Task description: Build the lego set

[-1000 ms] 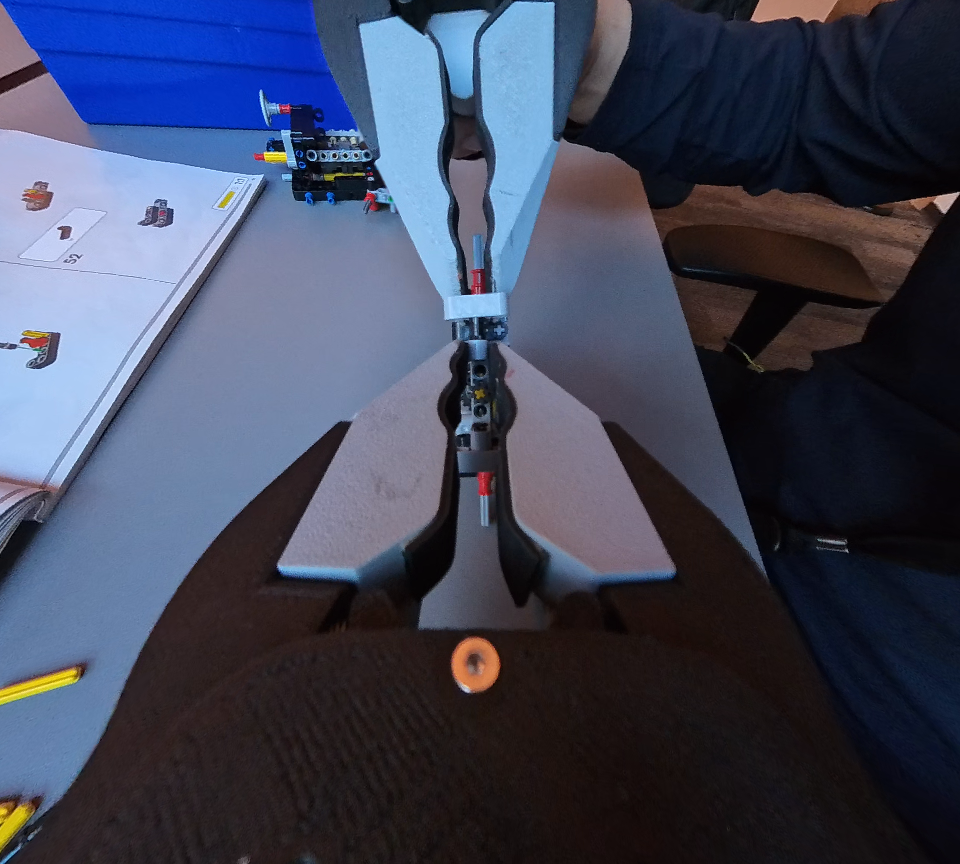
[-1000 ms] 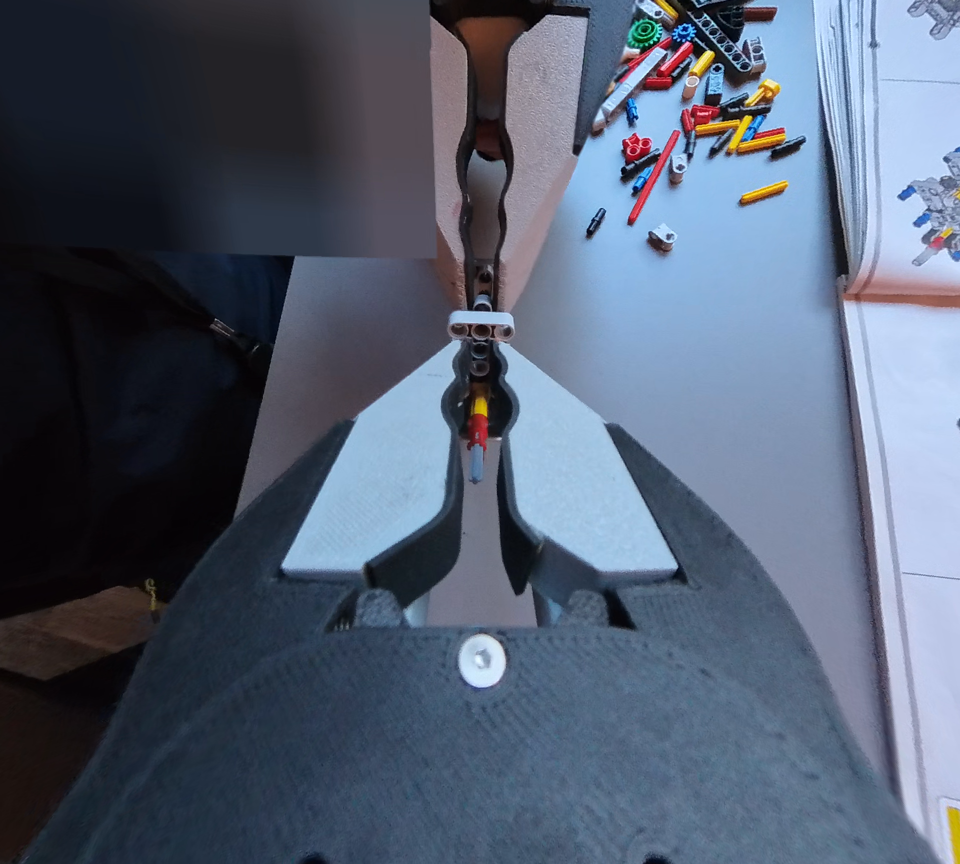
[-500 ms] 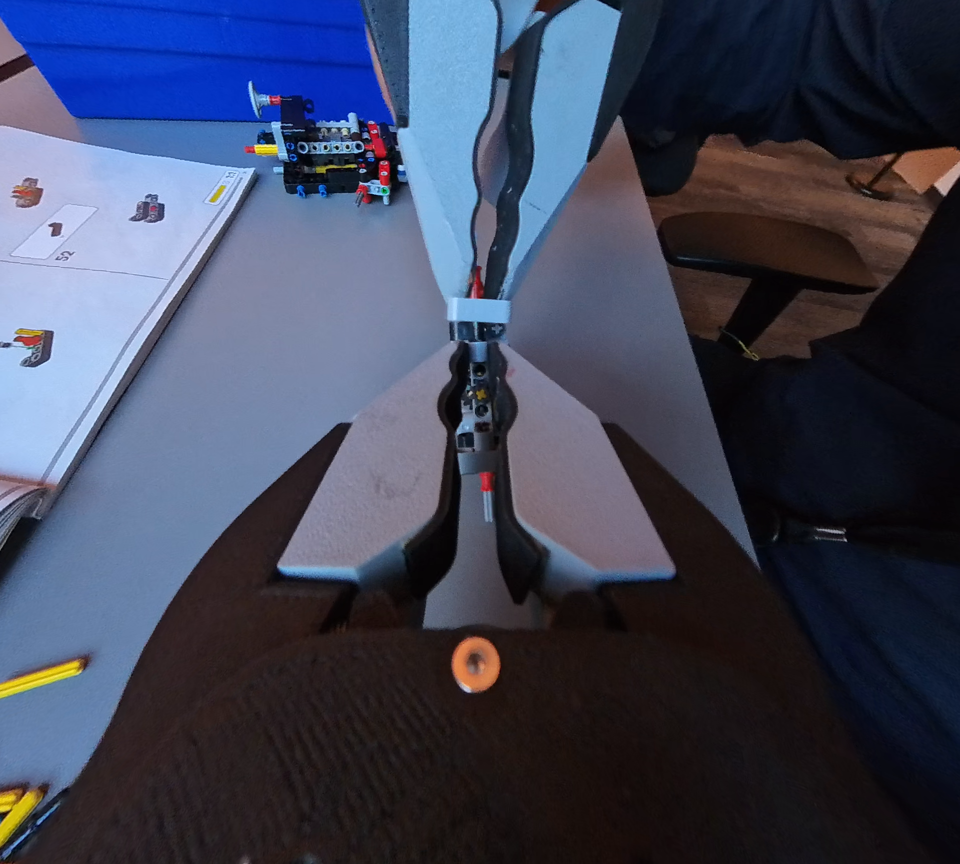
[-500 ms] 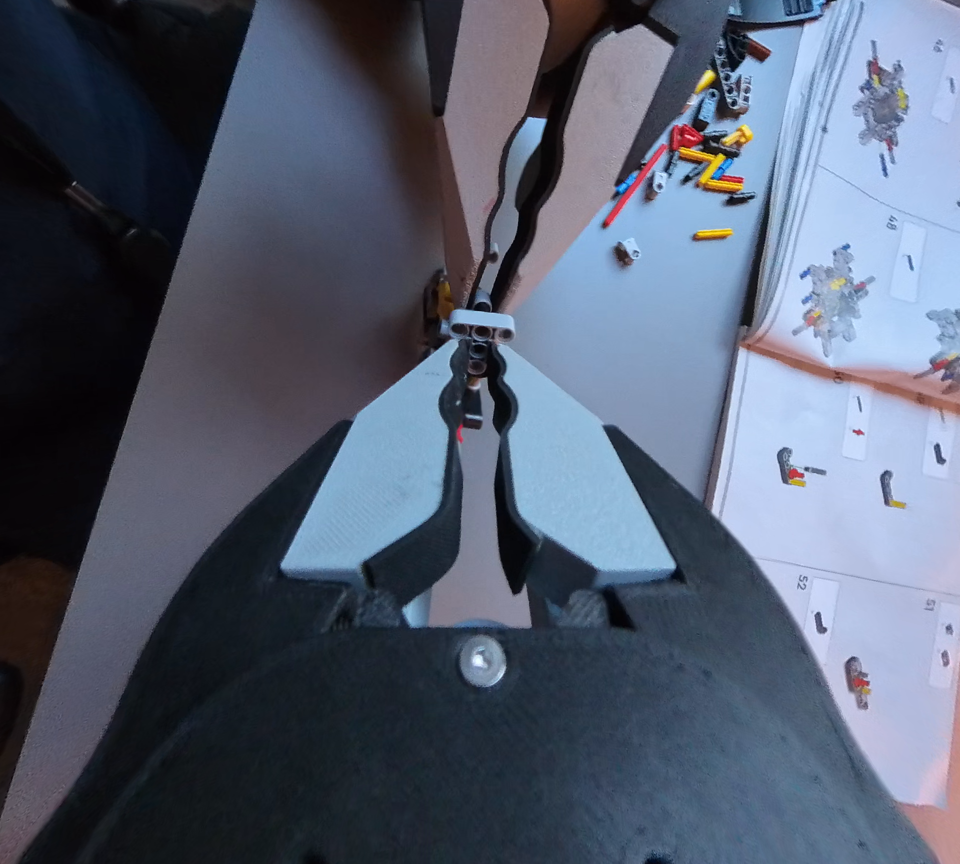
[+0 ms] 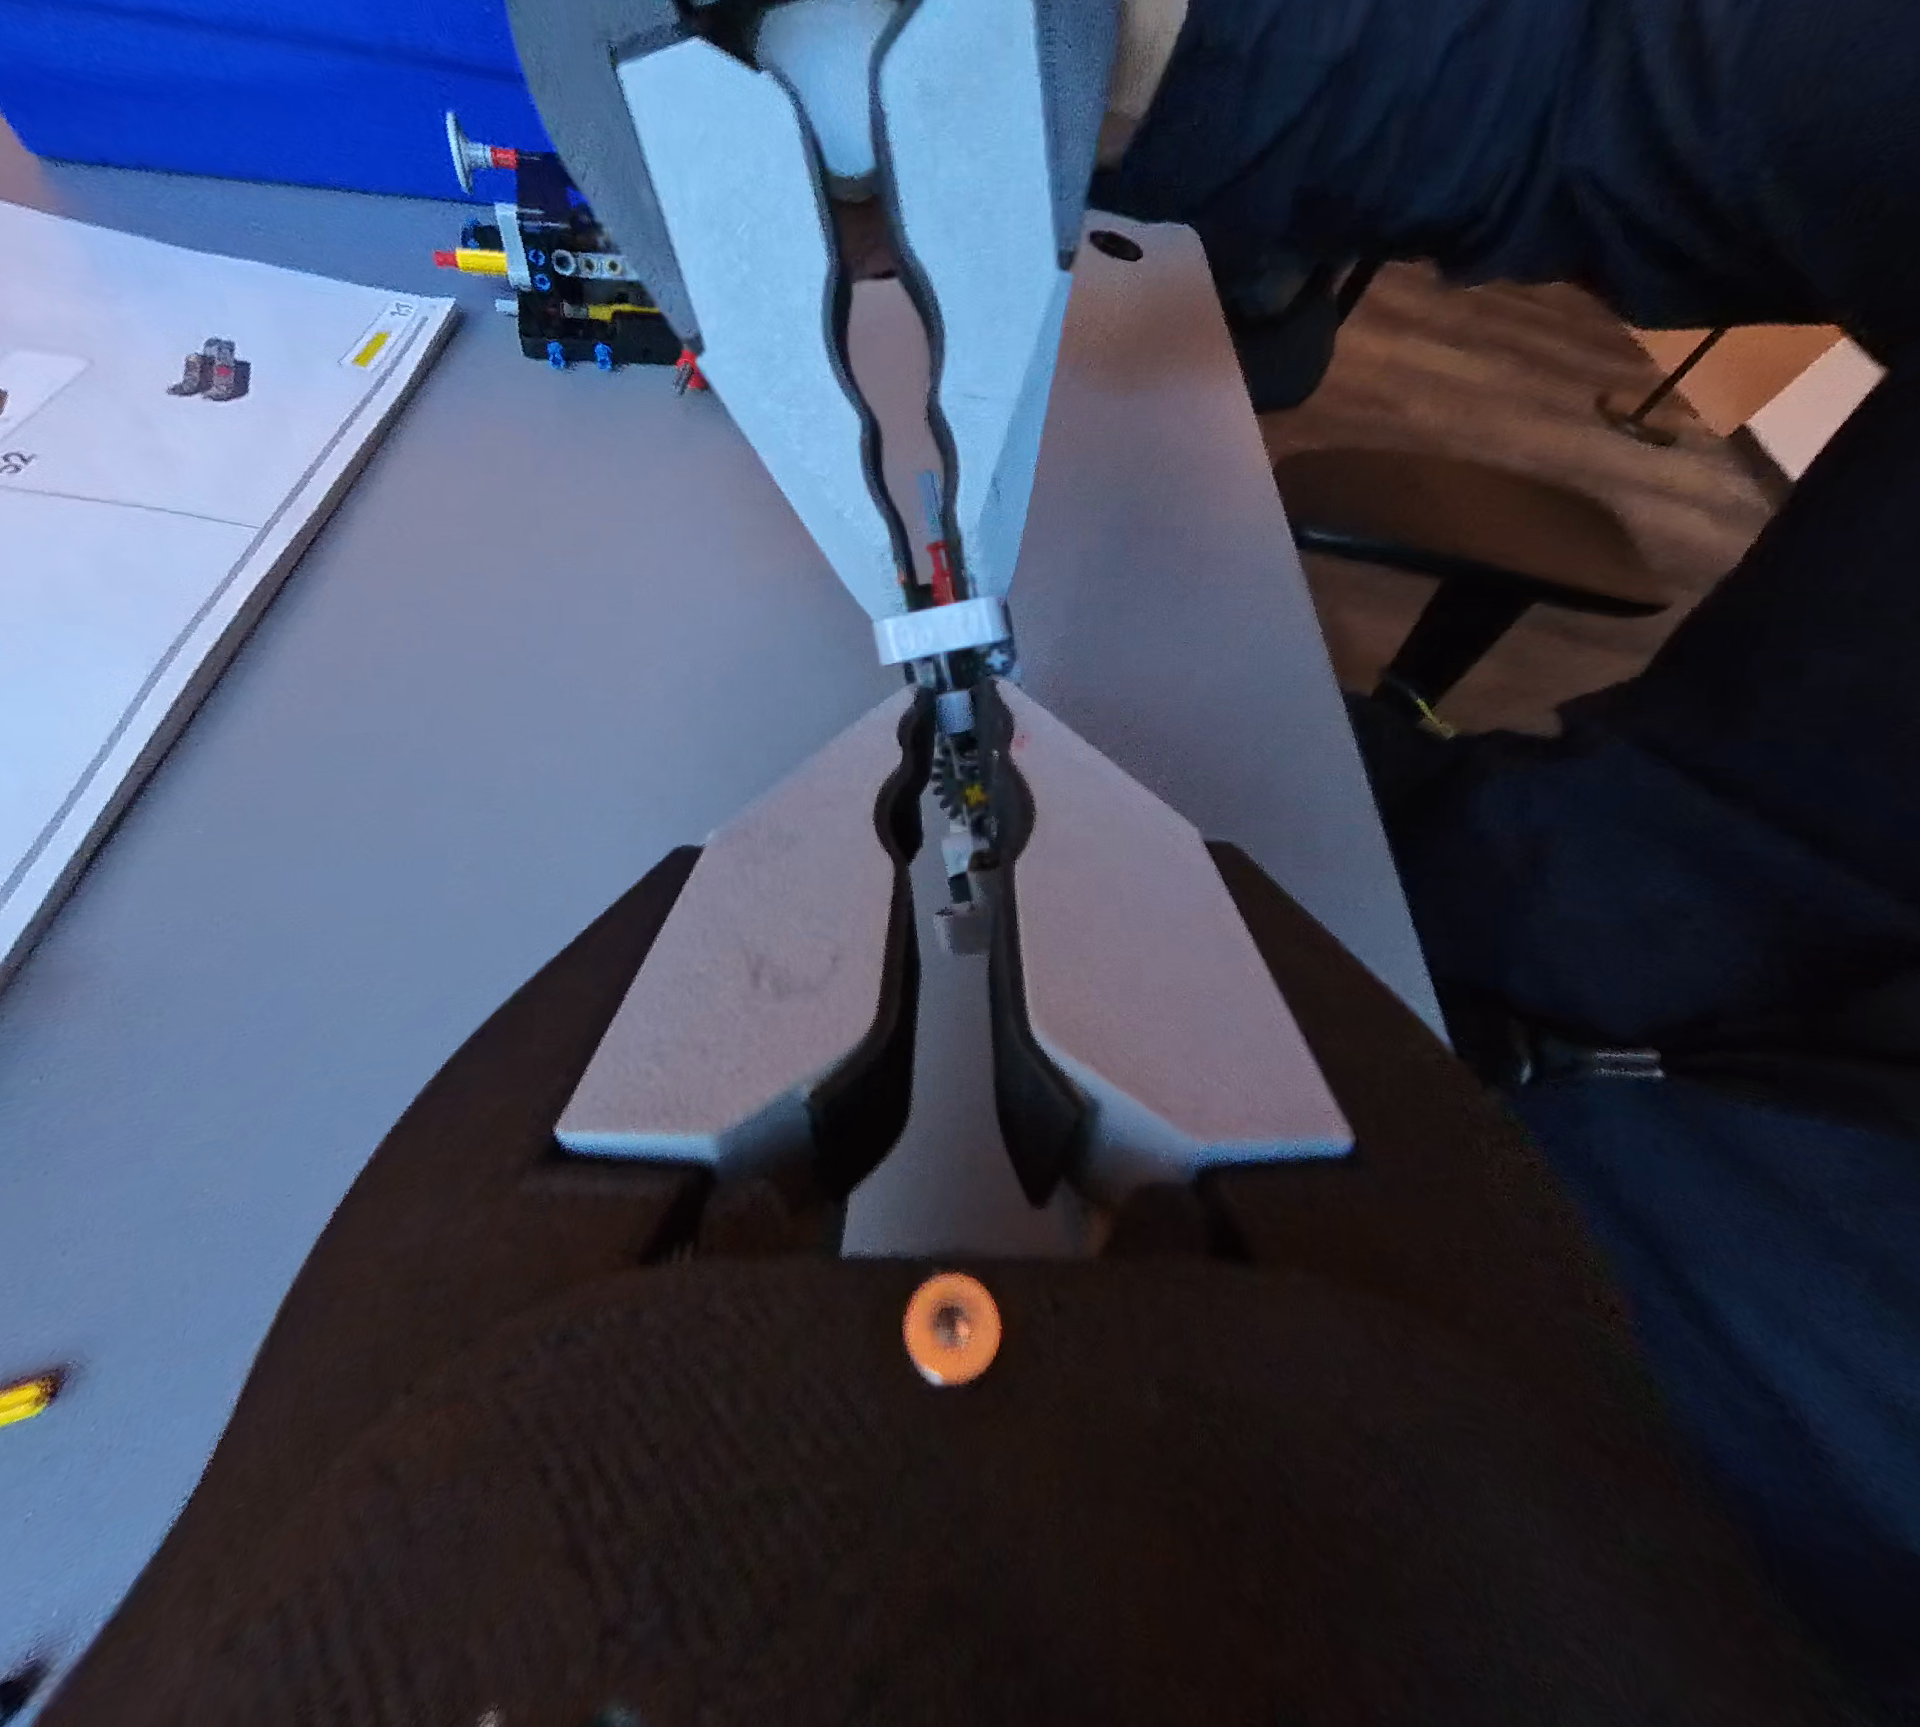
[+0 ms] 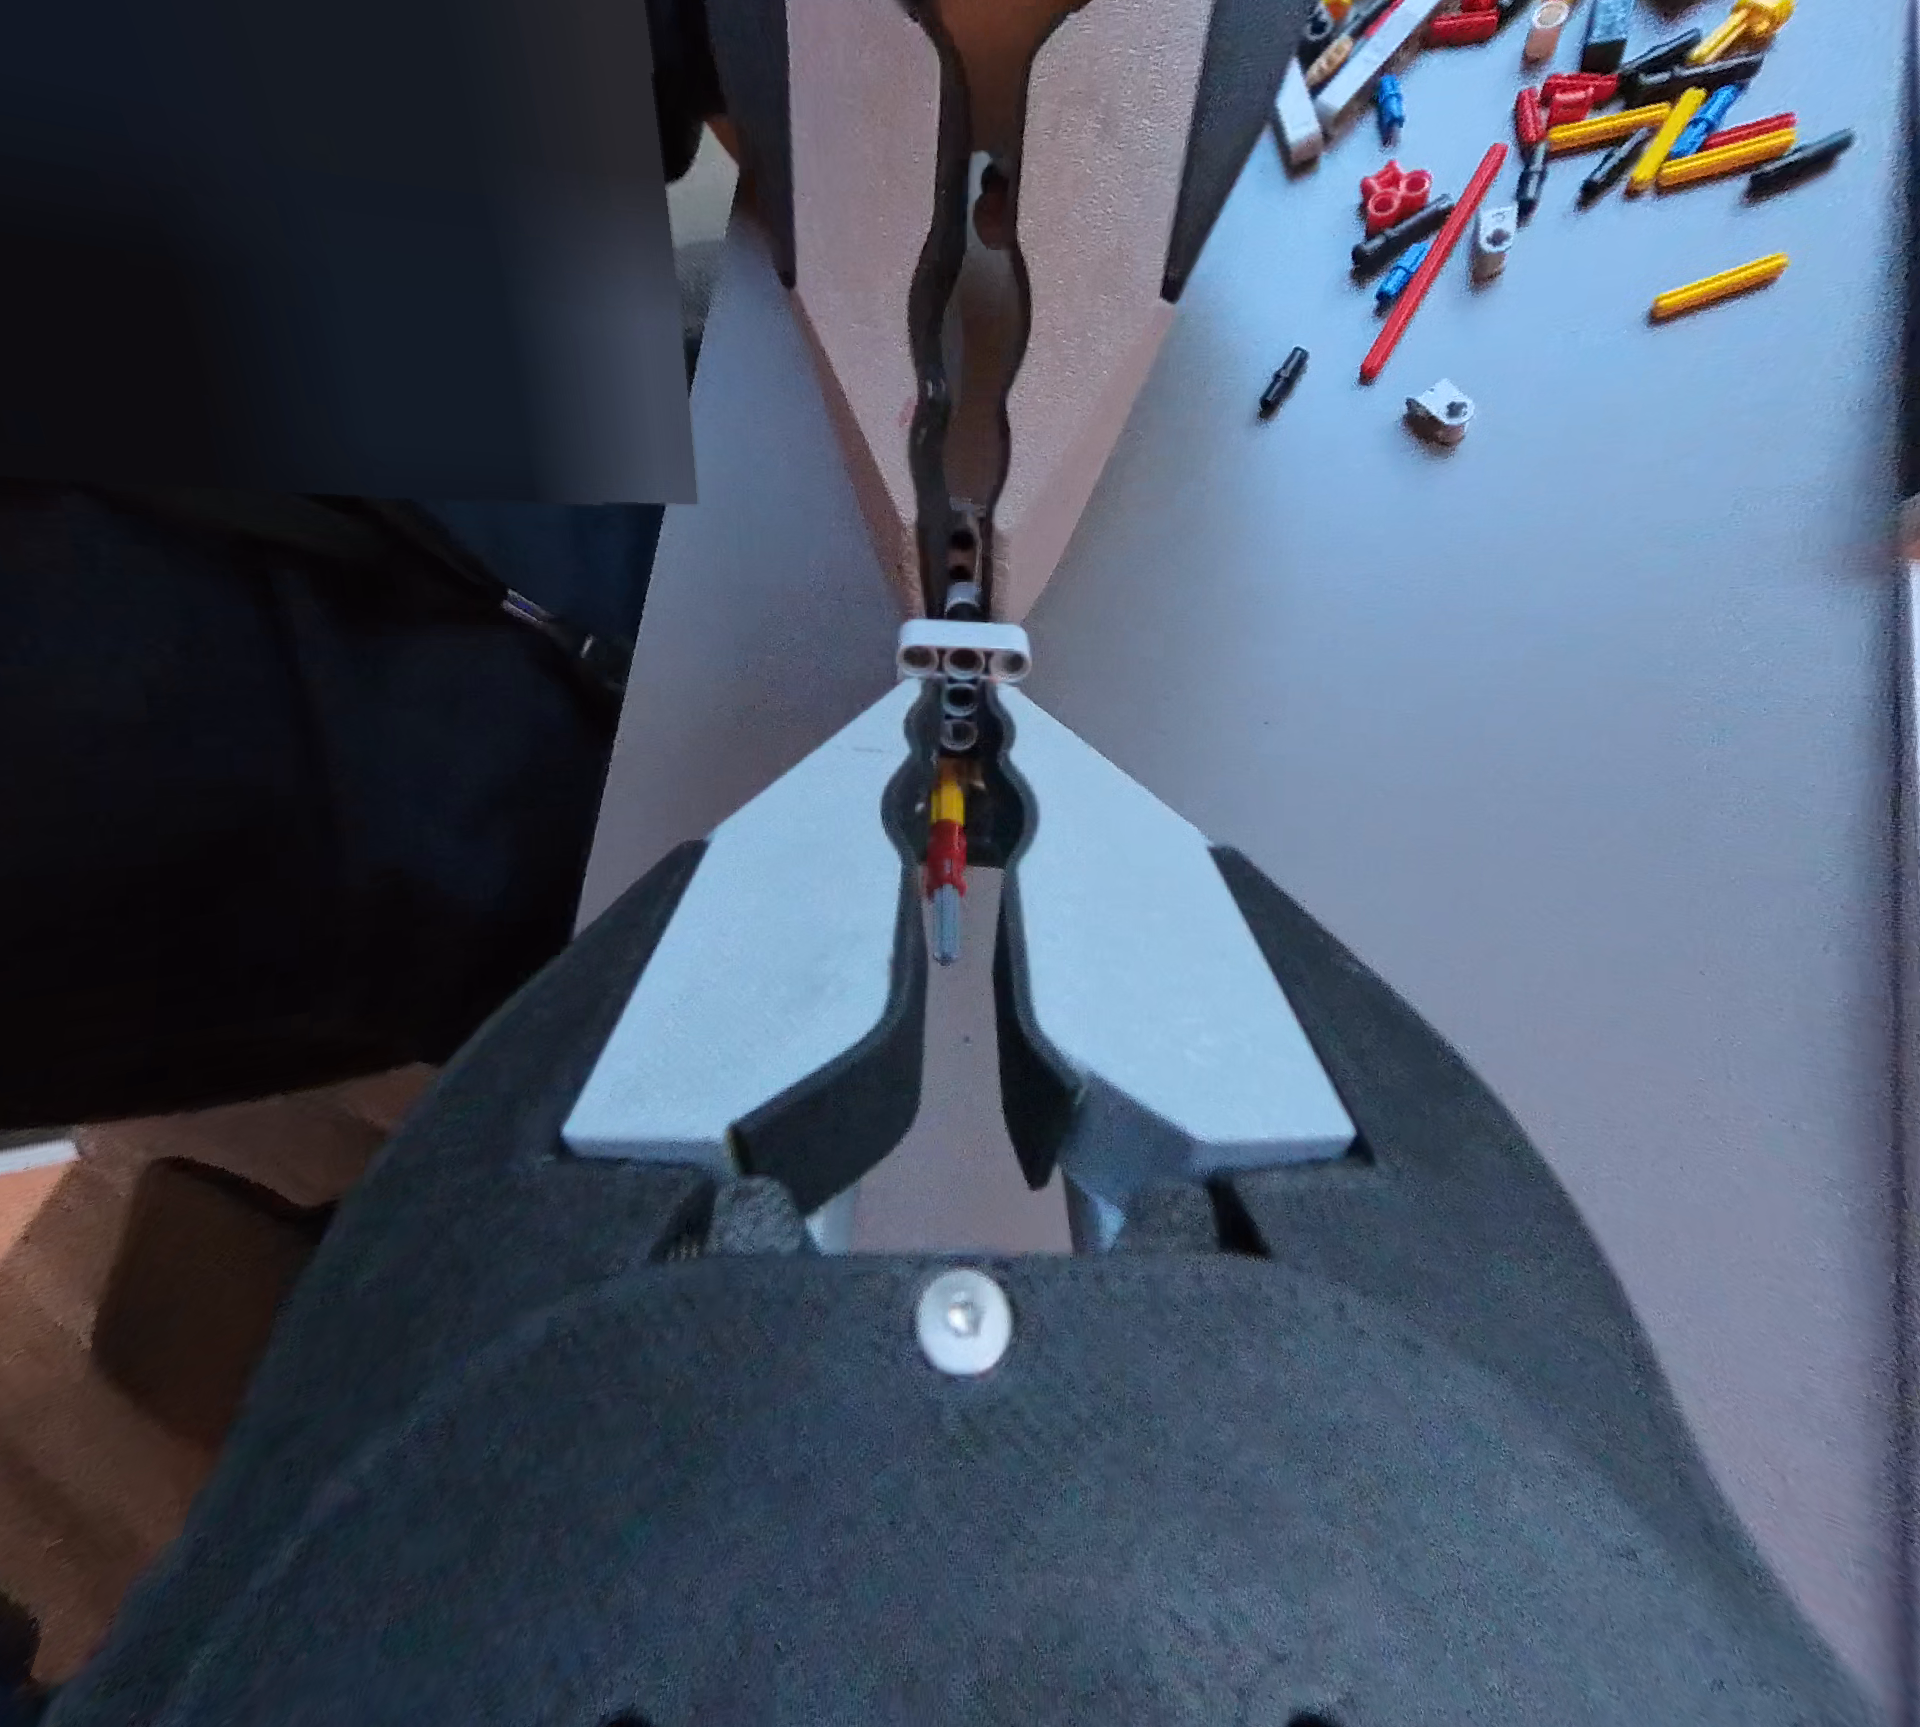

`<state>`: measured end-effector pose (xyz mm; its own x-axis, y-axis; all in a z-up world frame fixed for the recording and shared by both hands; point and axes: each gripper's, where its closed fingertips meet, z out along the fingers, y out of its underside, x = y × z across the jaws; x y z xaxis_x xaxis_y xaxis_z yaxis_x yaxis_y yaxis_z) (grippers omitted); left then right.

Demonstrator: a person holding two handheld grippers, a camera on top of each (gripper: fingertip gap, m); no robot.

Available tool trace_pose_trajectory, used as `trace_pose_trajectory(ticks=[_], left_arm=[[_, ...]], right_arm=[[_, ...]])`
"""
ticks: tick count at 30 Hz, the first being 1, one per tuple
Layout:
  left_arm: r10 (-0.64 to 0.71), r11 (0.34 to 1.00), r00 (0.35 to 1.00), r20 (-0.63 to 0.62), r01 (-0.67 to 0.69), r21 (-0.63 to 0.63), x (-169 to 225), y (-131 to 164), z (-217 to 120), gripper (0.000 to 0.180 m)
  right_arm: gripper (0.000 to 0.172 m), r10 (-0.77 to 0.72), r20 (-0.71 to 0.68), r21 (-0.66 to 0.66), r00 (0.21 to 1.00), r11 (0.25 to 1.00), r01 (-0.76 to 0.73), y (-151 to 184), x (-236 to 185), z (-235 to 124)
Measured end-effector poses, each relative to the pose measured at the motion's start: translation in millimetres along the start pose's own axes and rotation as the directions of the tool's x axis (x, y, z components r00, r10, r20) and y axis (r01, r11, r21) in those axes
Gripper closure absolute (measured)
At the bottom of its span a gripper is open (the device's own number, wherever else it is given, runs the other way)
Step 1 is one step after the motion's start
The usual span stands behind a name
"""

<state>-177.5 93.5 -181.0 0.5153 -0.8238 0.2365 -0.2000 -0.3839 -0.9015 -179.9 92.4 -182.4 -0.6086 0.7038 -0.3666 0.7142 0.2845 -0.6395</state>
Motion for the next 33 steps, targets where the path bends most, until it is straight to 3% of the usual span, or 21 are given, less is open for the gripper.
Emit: trace_pose_trajectory(ticks=[7,11,13,18,25,30,33], left_arm=[[-0.100,0.995,0.993,-0.057,0.100,0.005,-4,4,-4,0.175],[-0.158,0.987,0.984,-0.082,0.158,-0.010,-9,8,-1,0.173],[-0.214,0.976,0.970,-0.117,0.217,0.018,-11,4,-7,0.163],[-0.377,0.924,0.910,-0.170,0.381,-0.008,-20,14,-19,0.167],[-0.415,0.910,0.894,-0.171,0.407,-0.085,-16,28,-17,0.174],[-0.412,0.909,0.901,-0.138,0.397,-0.125,-18,37,-12,0.174],[-0.402,0.910,0.907,-0.126,0.381,-0.162,-16,44,-8,0.175]], right_arm=[[0.168,0.087,0.019,0.158,0.996,0.983,-0.089,-2,6,4],[0.168,0.123,-0.031,0.158,0.992,0.981,-0.116,12,14,8],[0.168,0.153,-0.020,0.166,0.988,0.975,-0.147,18,17,10],[0.168,0.195,0.010,0.208,0.981,0.959,-0.193,30,24,12],[0.168,0.198,0.031,0.292,0.980,0.936,-0.198,30,28,3],[0.168,0.168,0.029,0.434,0.985,0.886,-0.164,25,38,-16],[0.168,0.188,0.028,0.414,0.982,0.892,-0.183,35,39,-18]])
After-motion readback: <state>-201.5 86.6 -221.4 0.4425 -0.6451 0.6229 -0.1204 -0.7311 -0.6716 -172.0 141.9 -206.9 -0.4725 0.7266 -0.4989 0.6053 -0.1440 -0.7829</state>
